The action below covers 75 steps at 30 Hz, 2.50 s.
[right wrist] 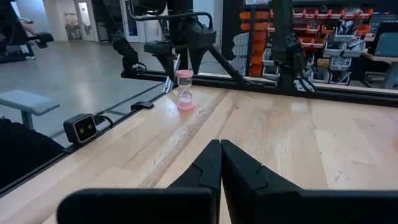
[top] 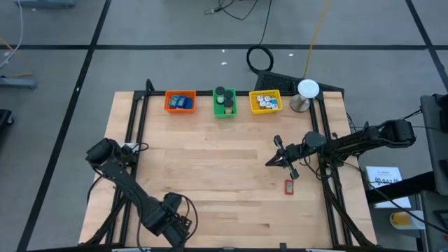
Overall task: Pick & Place Office items
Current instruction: Put the pink hourglass into the green bin
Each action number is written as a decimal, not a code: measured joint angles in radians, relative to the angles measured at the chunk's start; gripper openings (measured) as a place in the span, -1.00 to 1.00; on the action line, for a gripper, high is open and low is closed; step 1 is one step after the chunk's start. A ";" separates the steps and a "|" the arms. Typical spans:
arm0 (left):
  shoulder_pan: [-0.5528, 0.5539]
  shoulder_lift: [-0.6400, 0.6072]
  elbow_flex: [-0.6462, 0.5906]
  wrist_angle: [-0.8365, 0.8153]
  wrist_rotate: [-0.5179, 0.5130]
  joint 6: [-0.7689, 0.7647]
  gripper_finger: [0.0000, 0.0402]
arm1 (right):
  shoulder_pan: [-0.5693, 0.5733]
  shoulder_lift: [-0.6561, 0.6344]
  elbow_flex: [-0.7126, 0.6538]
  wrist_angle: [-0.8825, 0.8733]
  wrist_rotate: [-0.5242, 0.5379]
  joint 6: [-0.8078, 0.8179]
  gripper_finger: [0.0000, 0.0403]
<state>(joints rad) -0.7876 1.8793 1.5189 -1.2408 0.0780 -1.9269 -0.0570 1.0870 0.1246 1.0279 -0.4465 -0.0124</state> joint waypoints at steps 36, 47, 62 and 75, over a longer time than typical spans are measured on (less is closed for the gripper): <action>0.707 -0.300 -0.068 -0.008 -0.153 0.927 -0.04 | -0.242 0.000 0.015 0.073 -0.004 -0.131 -1.00; 1.216 -0.229 -0.039 0.248 -0.010 1.399 -0.04 | -0.363 0.000 0.082 -0.106 -0.056 -0.148 -1.00; 1.361 0.064 0.285 0.224 -0.002 1.629 -0.04 | -0.375 0.000 0.082 -0.123 -0.056 -0.156 -1.00; 1.364 0.154 0.333 0.210 -0.026 1.660 -0.04 | -0.374 0.000 0.082 -0.123 -0.056 -0.157 -1.00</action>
<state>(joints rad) 0.5766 2.0331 1.8524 -1.0309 0.0518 -0.2668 -0.4313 1.0870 0.2066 0.9044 -0.5026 -0.1692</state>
